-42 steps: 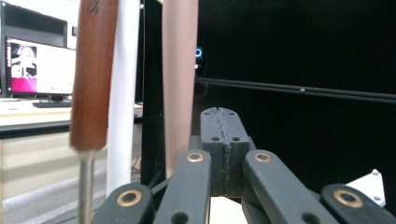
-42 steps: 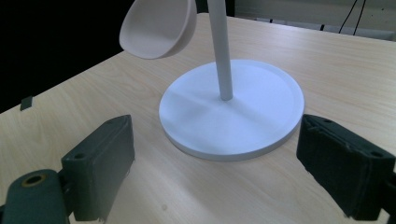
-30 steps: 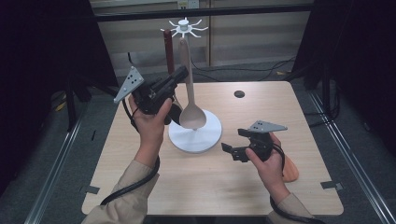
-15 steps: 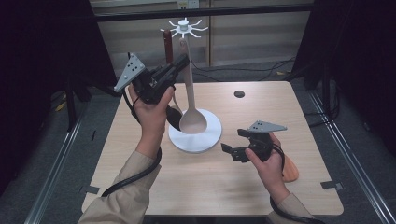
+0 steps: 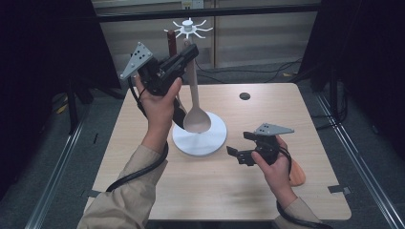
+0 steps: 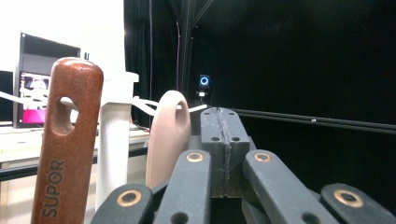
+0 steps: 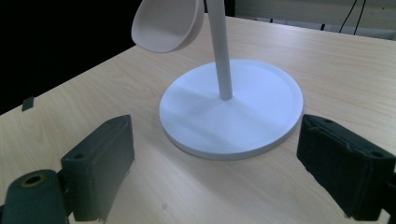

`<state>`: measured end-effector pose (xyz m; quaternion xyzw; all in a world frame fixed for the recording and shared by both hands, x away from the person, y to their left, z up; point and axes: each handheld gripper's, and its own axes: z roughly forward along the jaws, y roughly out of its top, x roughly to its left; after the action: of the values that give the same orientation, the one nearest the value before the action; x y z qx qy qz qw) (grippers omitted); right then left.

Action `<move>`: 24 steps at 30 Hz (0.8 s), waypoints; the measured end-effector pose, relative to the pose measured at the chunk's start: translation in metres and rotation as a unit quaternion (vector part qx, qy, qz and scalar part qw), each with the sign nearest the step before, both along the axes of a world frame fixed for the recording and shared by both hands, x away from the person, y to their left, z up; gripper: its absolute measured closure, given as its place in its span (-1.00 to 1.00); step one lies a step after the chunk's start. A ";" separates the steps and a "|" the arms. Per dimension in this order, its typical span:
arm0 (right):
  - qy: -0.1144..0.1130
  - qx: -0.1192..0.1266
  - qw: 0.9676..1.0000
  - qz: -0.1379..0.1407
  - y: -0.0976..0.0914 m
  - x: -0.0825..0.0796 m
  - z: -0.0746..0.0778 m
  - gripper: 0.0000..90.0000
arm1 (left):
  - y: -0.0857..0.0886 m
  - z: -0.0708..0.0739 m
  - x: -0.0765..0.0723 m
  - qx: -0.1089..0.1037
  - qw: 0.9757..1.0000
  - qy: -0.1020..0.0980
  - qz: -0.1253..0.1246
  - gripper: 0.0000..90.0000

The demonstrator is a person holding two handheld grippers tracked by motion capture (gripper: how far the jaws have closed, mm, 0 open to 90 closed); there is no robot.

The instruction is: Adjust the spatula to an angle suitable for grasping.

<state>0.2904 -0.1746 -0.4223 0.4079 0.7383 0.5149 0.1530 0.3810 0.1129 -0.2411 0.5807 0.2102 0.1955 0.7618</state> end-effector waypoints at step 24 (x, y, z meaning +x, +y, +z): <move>-0.004 0.003 1.000 -0.003 -0.002 0.000 0.001 -0.76 | 0.019 -0.003 0.004 -0.025 0.999 0.016 0.026 1.00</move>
<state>0.2906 -0.1770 -0.4209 0.4084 0.7346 0.5187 0.1565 0.3847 0.1321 -0.2436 0.5588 0.2424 0.2010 0.7672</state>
